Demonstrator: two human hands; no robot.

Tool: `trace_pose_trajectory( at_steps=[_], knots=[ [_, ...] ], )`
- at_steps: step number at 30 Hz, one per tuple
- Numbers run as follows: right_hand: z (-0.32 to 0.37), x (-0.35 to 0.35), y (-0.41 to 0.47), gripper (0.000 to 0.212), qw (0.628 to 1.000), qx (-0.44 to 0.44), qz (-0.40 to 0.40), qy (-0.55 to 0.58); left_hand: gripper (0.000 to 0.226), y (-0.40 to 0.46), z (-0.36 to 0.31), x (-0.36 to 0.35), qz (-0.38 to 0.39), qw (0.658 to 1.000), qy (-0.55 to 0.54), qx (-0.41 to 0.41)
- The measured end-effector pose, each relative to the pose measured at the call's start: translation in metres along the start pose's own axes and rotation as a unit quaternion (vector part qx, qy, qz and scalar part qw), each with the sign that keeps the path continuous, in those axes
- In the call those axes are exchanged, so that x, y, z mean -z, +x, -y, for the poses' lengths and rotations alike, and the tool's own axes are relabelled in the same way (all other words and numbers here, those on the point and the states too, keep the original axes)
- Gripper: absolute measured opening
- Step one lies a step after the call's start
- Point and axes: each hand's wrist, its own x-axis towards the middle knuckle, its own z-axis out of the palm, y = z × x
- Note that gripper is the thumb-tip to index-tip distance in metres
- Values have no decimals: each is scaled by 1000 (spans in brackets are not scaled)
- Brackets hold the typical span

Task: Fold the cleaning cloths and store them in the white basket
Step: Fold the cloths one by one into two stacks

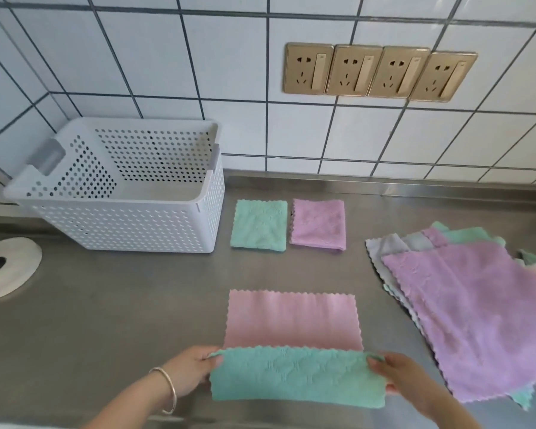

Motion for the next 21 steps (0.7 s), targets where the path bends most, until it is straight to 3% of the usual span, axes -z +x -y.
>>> trace_pose_trajectory(
  at_steps=[4, 10, 21],
  knots=[
    [18, 0, 30, 22, 997, 39, -69, -23, 24, 27, -17, 14, -51, 999, 5, 0],
    [40, 4, 73, 26, 986, 62, -113, -107, 23, 69, -41, 28, -124, 991, -22, 36],
    [60, -8, 75, 28, 957, 44, -201, -203, 35, 100, -43, 28, -208, 967, 126, 73]
  ],
)
